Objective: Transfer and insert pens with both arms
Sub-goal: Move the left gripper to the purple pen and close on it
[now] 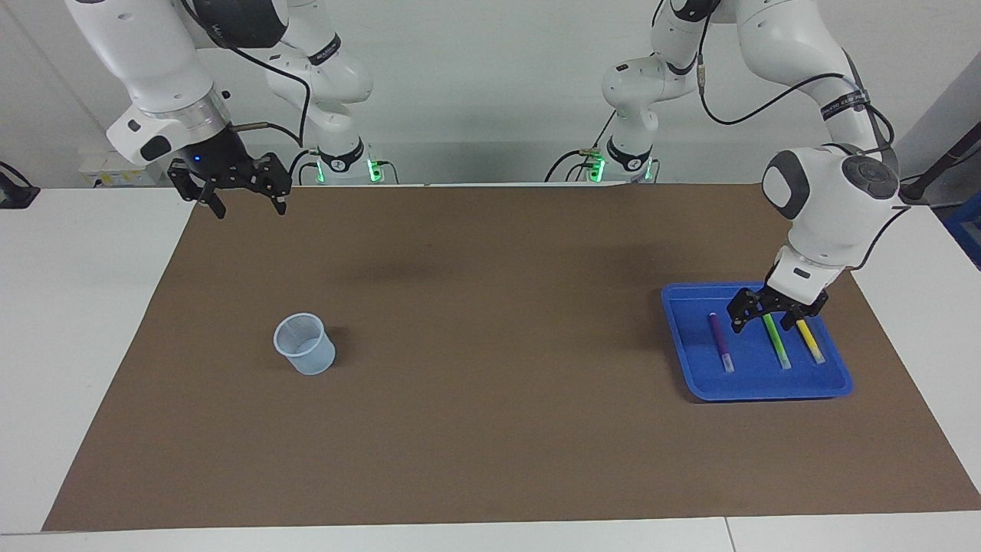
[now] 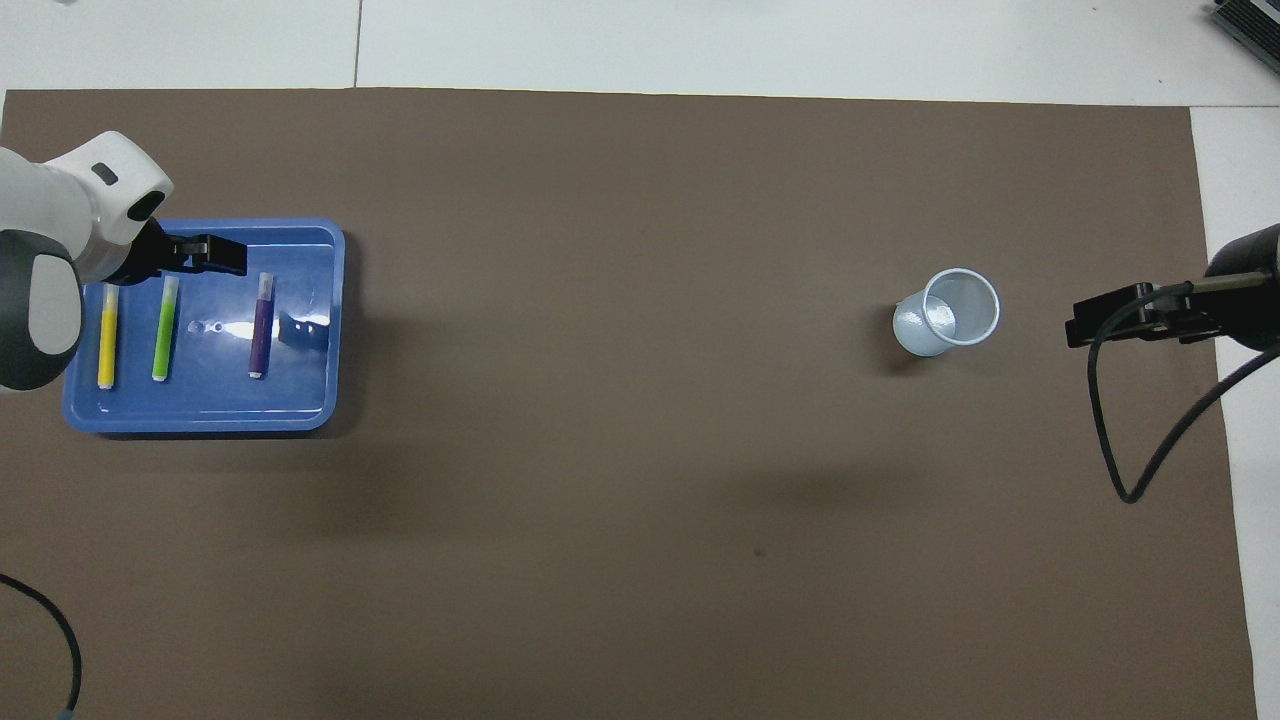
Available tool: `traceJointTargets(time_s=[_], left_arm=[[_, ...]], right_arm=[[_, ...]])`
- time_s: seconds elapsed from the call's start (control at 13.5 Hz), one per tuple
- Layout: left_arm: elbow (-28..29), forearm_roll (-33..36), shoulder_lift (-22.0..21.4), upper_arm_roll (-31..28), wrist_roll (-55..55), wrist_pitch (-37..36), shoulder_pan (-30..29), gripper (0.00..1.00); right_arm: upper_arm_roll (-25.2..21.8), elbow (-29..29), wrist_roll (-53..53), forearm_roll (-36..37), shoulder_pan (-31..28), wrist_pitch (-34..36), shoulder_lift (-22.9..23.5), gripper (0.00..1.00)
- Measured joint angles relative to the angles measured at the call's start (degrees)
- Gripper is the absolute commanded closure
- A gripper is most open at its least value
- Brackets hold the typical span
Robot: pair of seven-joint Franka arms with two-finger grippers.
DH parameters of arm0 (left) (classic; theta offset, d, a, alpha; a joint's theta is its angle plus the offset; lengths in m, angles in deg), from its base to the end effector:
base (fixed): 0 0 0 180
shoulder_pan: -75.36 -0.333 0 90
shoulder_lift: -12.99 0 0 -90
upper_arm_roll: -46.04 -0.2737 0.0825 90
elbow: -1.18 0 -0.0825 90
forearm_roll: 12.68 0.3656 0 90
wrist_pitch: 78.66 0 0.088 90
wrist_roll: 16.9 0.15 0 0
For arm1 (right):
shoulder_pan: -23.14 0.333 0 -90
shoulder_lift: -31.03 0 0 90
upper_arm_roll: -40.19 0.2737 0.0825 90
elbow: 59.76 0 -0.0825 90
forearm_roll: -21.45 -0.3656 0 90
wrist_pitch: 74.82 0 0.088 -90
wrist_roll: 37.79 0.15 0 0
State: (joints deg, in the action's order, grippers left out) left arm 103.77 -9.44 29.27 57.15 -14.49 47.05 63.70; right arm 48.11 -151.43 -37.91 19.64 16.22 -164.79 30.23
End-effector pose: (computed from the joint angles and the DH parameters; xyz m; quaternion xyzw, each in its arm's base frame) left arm 0.6211 0.0147 0.3329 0.9977 -0.0258 0.0626 0.0012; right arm 0.5310 0.0144 0.5334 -0.9998 -0.0096 0.0080 0.0148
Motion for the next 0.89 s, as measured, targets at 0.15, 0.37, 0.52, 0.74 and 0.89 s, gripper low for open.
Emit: traceJointTargets(time_s=[0.15,0.37,0.52,0.74,0.89], left_arm=[[0.1,0.0,2.4,0.0,0.0,1.6,0.0,0.0],[0.8,0.0,4.8,0.0,0.0,2.3,0.0,0.0],[1.5,0.0,5.0,0.2,0.1,2.7,0.1,0.0],[4.1,1.9,5.0,0.3,0.2,5.4,0.1,0.01],[5.5,3.2,5.1,0.2,0.2,6.4,0.1,0.09]], right_arm=[[0.0,0.0,0.0,0.0,0.0,0.0,0.0,0.0],[0.0,0.0,0.0,0.0,0.0,0.0,0.0,0.0],[0.0,0.0,0.0,0.0,0.0,0.0,0.0,0.0],[0.0,0.0,0.0,0.0,0.0,0.0,0.0,0.0],[0.0,0.0,0.0,0.0,0.0,0.0,0.0,0.0]])
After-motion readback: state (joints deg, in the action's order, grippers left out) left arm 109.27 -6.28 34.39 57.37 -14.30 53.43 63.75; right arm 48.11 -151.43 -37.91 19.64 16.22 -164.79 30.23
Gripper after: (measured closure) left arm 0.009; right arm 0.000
